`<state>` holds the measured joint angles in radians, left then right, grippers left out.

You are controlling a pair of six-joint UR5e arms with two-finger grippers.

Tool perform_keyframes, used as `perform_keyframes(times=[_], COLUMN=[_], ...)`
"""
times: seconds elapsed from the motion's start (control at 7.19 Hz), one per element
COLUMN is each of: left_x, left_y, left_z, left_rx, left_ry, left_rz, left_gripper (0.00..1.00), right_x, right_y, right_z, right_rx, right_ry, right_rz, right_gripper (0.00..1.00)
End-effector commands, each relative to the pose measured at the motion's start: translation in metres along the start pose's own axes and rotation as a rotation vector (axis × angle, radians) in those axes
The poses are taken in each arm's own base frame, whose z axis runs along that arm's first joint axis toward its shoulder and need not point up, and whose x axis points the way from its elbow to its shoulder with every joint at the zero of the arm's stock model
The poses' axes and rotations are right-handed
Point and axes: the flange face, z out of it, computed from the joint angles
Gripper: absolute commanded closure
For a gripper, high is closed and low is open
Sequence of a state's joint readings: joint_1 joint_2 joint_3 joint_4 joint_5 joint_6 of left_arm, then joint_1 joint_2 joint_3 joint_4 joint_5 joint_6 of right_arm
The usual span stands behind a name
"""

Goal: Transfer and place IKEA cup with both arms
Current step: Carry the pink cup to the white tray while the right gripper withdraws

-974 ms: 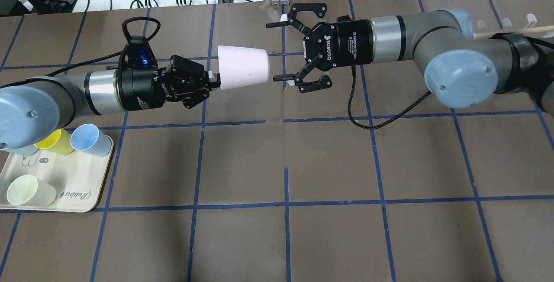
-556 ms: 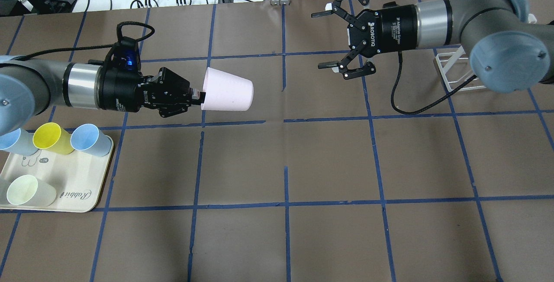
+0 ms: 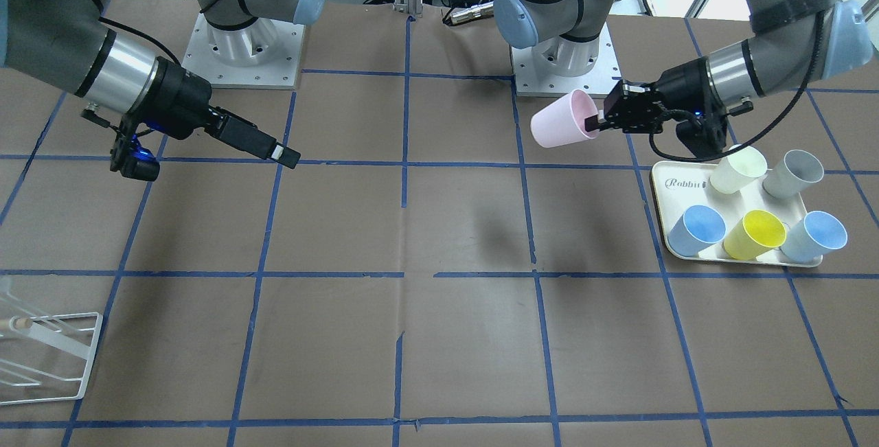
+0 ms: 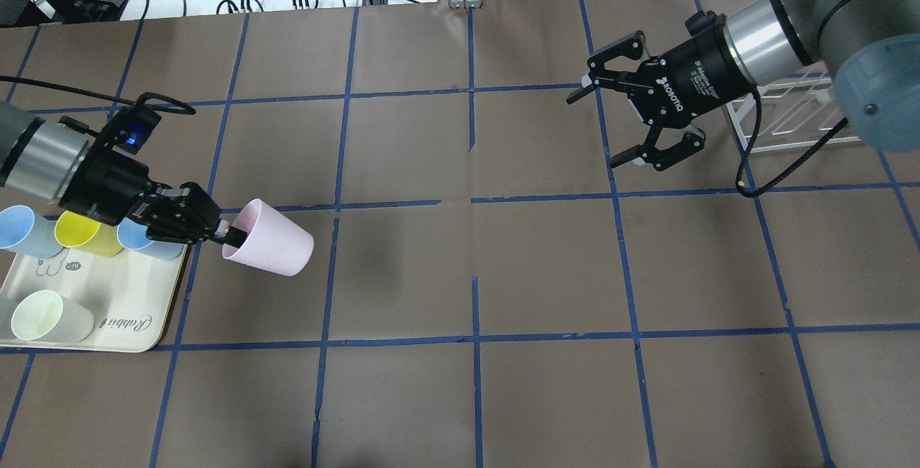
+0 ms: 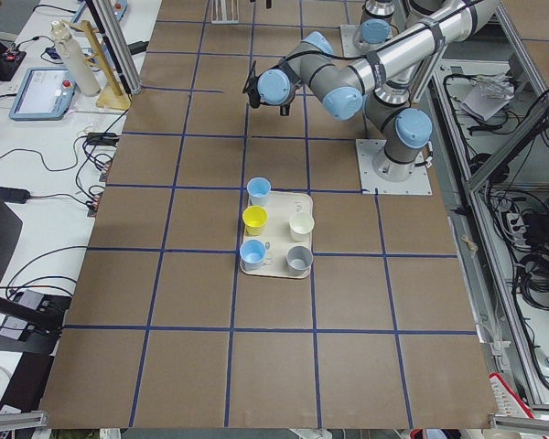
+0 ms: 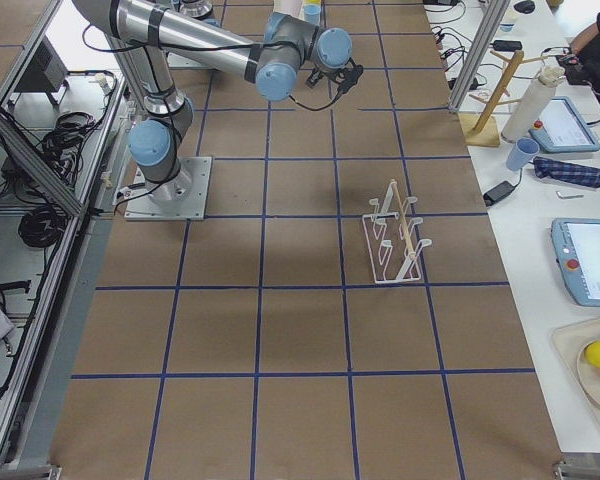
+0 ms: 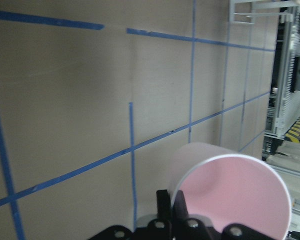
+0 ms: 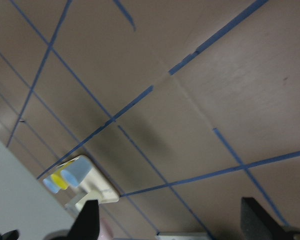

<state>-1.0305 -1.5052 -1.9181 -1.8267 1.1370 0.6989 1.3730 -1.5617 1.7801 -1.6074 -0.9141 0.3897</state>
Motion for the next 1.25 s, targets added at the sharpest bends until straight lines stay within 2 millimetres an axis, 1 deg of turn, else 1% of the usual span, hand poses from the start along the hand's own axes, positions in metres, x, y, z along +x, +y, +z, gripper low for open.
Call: perform_keyframes(times=[0.0,0.14,0.28,0.42,0.56,0.7,0.83,0.97,1.11], left_x=[-0.046,-0.059,-0.071,-0.084,-0.107,-0.132,-0.152,-0.164,-0.170], left_y=[0.014,0.008,0.007,0.007,0.012,0.022,0.030,0.033,0.034], left_z=[-0.035,-0.044,-0.044,-0.042,-0.043,-0.046,-0.050,-0.046,-0.044], left_rx=[-0.017,0.015,0.012,0.036,0.052,0.043,0.037,0.031,0.016], left_ry=[-0.284,-0.387,-0.473,-0.544,-0.583,-0.578,-0.557,-0.539,-0.530], left_rz=[-0.003,0.012,0.017,0.061,0.104,0.157,0.180,0.174,0.207], left_gripper=[1.00,1.00,1.00,1.00,1.00,1.00,1.00,1.00,1.00], right_x=[0.007,0.013,0.014,0.018,0.011,0.003,-0.006,-0.009,-0.008], right_y=[-0.001,0.008,0.019,0.023,0.036,0.052,0.066,0.070,0.070], right_z=[-0.029,-0.038,-0.047,-0.053,-0.050,-0.040,-0.032,-0.026,-0.025], right_rx=[0.159,0.212,0.246,0.272,0.285,0.305,0.327,0.317,0.315], right_ry=[0.242,0.332,0.384,0.436,0.457,0.531,0.577,0.585,0.586], right_rz=[-0.058,-0.098,-0.163,-0.189,-0.213,-0.259,-0.309,-0.335,-0.338], right_gripper=[0.00,0.00,0.00,0.00,0.01,0.03,0.04,0.02,0.02])
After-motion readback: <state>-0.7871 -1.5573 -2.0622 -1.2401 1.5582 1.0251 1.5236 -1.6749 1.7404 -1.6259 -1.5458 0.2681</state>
